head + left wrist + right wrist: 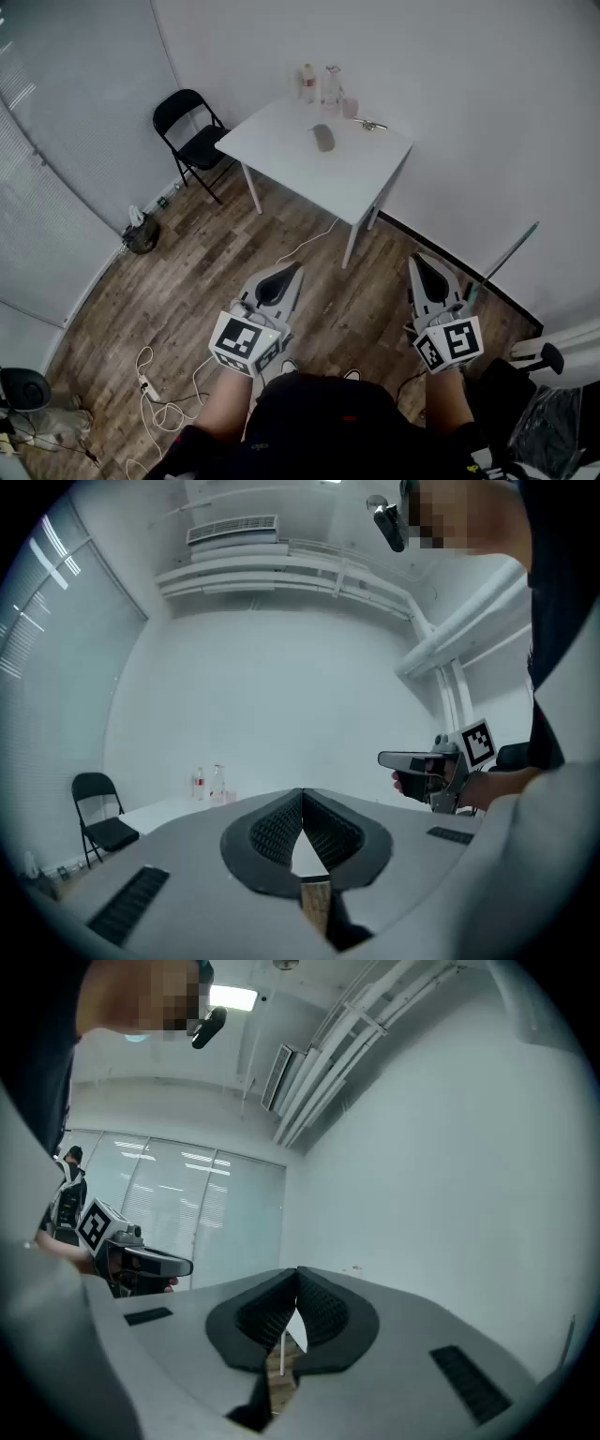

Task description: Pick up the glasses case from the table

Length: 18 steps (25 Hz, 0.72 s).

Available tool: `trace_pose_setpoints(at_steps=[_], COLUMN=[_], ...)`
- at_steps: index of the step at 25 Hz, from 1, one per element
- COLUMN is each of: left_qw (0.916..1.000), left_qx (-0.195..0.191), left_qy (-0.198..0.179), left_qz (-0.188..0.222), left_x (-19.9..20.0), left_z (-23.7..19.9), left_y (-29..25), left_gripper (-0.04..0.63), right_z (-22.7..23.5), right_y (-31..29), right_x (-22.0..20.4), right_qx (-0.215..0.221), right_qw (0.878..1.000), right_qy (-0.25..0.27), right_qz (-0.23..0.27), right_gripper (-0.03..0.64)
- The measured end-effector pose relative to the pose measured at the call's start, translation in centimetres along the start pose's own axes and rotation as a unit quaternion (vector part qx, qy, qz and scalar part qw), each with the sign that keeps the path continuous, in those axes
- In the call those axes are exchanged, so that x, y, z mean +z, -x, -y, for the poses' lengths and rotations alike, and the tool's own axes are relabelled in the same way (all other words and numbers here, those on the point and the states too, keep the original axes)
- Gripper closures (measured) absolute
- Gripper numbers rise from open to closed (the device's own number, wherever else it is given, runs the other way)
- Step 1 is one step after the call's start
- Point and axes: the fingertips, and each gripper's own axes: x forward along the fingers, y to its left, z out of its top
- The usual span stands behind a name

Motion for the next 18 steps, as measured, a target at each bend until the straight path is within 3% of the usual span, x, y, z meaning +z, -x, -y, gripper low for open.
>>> trace_pose_setpoints(at_steps=[12,18], left_qw=[1.0000,1.0000], left_qx=[0.000,0.003], left_qy=[-0.001,0.000], left_qz=[-0.005,-0.006], left_x=[-0.2,-0.4], left_z=[-0.2,-1.1], left_y=[0.6,0.9], left_gripper=[0.575,0.575], right_z=[-0.8,-1.0], right_y=[-0.6,-1.2], right_x=[-0.4,-1.0], right_qx=[0.006,0.006], right_qw=[1.000,1.000], right_qy=[-0.001,-0.029], right_qz=[-0.004,-0.003], right_gripper=[0.595,0.595])
